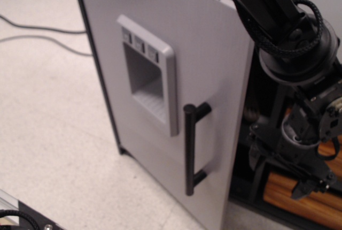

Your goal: Open fridge

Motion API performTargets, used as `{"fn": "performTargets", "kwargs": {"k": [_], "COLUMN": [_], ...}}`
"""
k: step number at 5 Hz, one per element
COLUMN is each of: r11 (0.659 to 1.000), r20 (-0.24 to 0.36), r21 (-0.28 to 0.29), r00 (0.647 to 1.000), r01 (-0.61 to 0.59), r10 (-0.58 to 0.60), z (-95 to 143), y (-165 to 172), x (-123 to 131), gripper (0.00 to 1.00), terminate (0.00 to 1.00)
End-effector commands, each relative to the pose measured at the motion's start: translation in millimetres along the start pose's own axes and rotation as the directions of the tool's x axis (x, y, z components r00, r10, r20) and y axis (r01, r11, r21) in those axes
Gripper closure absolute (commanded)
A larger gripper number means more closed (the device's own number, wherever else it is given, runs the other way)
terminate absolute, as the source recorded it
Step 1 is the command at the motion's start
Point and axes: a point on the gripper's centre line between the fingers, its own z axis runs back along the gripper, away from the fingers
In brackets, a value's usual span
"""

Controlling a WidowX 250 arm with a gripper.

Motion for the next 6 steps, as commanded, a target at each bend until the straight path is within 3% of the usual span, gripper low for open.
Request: {"fn": "performTargets", "kwargs": {"k": [1, 2, 3, 6], "r11": [0.997, 0.994, 0.993, 0.986], "r20": [0.042, 0.047, 0.052, 0.083], "r21": [-0.029, -0.03, -0.033, -0.084], "r00": [0.996, 0.994, 0.992, 0.985], "r01": [-0.073, -0.102, -0.11, -0.144], "r10": [0.074, 0.103, 0.111, 0.151], "z": [13, 20, 29, 87], "y": [14, 23, 34, 76], "x": [33, 43, 37, -13], "gripper": [0.0, 0.0, 0.0, 0.0], "terminate": [0.0, 0.0, 0.0, 0.0]}}
